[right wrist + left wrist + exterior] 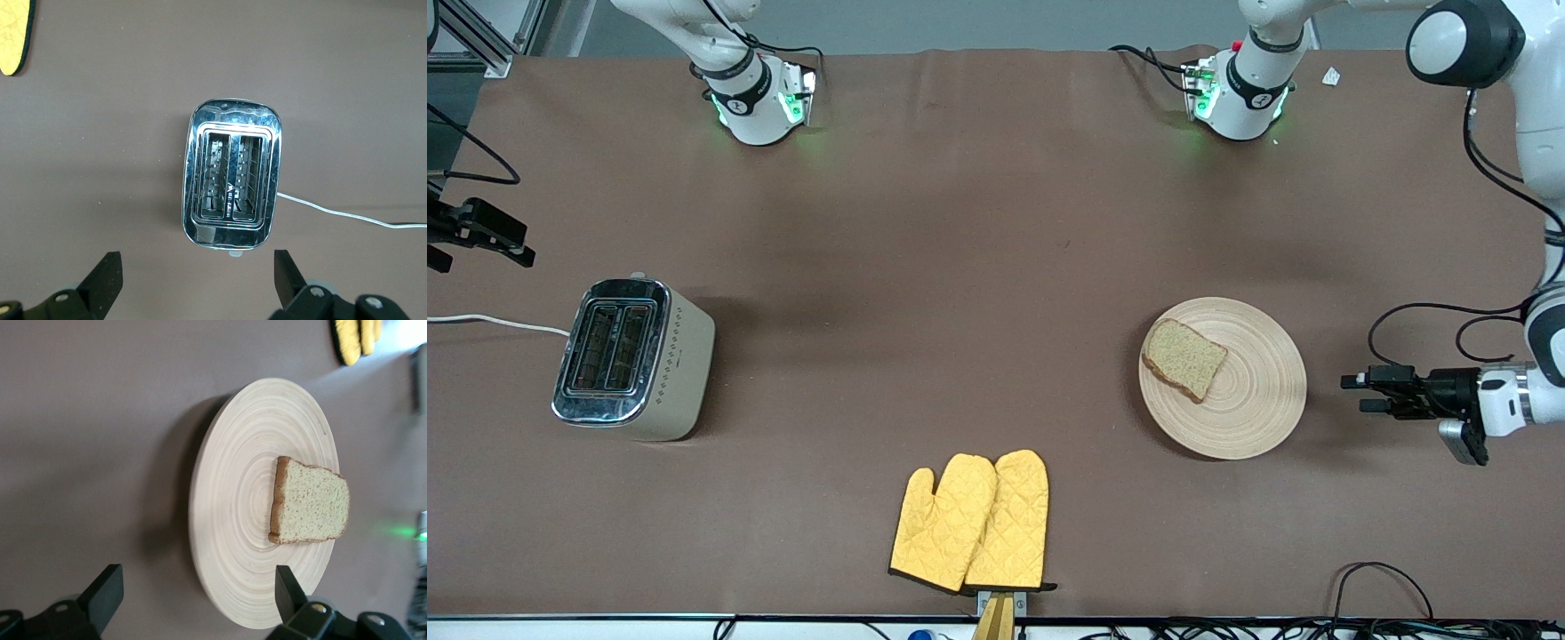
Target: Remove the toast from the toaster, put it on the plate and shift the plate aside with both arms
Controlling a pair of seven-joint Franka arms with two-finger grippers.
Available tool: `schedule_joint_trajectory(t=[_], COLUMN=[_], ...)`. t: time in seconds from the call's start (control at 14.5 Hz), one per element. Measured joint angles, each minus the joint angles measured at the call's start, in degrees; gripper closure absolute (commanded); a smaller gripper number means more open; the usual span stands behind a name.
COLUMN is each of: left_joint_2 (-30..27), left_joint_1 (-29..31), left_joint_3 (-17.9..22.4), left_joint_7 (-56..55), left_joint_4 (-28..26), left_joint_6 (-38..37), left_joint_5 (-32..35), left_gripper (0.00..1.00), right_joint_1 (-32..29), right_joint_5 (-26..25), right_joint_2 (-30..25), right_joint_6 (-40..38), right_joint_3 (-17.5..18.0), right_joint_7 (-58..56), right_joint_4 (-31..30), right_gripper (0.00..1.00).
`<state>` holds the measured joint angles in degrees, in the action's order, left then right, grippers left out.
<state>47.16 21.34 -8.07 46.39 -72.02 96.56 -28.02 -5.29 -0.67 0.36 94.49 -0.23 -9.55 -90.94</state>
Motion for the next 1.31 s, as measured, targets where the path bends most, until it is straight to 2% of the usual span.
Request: schedule_joint_trajectory(t=[0.21,0.41,0.55,0.83,0.97,1.18,1.31], left_joint_2=[-5.5,-12.0,-16.3,-22.8,-27.0,-33.8,-38.1], left_joint_1=[-7.7,-15.4,-19.0,-22.9,-23.3,-23.1,-23.1], left_joint_3=[0.1,0.1,0.1,0.2,0.2,0.1,-0.2], left_joint_7=[-9.9,-21.9,-27.7,-36.4,-41.5,-47.1,-50.0], left_joint_4=[1.7,1.9,1.9,2.0,2.2,1.8,-0.8], left_joint_6=[0.1,0.0,-0.6,-6.3,-7.9,-14.6,-15.0], left_joint_5=[6.2,16.1,20.2,24.9,25.4,25.4,25.4], left_gripper=[0.00,0.00,0.00,0.00,0.00,0.00,0.00], right_joint_1=[0.0,0.0,0.0,0.0,0.0,0.0,0.0], right_joint_5=[0.0,0.0,0.0,0.0,0.0,0.0,0.0], right_joint_2=[0.0,0.0,0.0,0.0,0.0,0.0,0.0], right_joint_6=[0.0,0.0,0.0,-0.1,-0.1,-0.1,-0.1], right_joint_3=[0.0,0.0,0.0,0.0,0.0,0.0,0.0], right_joint_7=[0.0,0.0,0.0,0.0,0.0,0.0,0.0], right_joint_4=[0.0,0.0,0.0,0.0,0.0,0.0,0.0], right_gripper=[0.00,0.00,0.00,0.00,0.00,0.00,0.00])
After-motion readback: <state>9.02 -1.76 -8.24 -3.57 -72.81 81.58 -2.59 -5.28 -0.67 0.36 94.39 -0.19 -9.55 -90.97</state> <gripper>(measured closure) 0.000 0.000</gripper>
